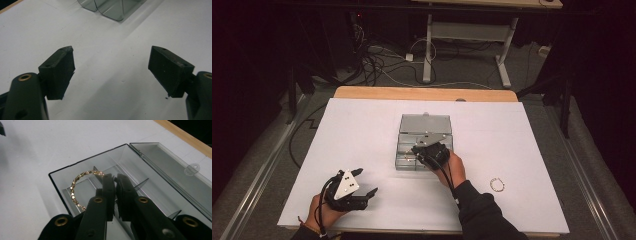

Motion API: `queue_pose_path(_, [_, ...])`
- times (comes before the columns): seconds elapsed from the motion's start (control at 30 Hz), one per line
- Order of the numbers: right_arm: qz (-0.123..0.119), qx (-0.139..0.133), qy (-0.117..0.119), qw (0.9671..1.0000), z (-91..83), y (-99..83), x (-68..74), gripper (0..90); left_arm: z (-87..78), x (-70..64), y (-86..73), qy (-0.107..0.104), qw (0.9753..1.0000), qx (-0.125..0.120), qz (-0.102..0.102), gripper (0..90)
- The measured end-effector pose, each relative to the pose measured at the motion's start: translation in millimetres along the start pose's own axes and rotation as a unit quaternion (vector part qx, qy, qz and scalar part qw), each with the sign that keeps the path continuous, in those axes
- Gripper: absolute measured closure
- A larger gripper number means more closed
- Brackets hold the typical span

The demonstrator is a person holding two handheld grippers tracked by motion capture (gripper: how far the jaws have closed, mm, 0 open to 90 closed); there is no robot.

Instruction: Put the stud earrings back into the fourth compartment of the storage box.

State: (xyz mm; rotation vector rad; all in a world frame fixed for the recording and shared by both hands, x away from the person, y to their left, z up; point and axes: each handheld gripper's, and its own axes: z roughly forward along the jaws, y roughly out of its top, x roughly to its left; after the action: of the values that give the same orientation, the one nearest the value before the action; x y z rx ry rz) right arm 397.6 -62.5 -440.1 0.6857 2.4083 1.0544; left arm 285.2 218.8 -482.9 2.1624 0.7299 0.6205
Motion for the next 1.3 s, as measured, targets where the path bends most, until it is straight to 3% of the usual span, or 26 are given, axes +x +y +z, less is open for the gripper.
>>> queue_pose_path(0.3, [0.011, 0.015, -0.01, 0.9998, 11.1, 3.4, 2.0, 85.6, -0.4, 0.0, 0.8, -0.003, 1.0, -0.005, 0.004, 20.2])
queue_pose_path(0.43, [0.013, 0.019, -0.011, 0.9997, 15.0, 5.0, 3.1, 85.6, -0.3, 0.4, 0.2, -0.006, 1.0, -0.001, -0.003, 20.3])
queue_pose_path(0.53, [0.007, 0.016, -0.009, 0.9998, 16.3, 6.3, 5.5, 85.9, -1.0, -0.3, 0.3, -0.004, 0.9999, -0.002, 0.01, 20.3])
queue_pose_path(0.87, [0.003, 0.018, 0.003, 0.9998, 22.6, 9.1, 11.3, 84.7, -0.7, -0.1, 0.7, -0.006, 0.9999, -0.003, 0.009, 20.3])
queue_pose_path(1.3, [0.011, 0.001, 0.005, 0.9999, 12.8, 11.2, 11.2, 76.4, -0.2, -1.9, 0.6, -0.009, 0.9999, 0.003, 0.01, 20.4])
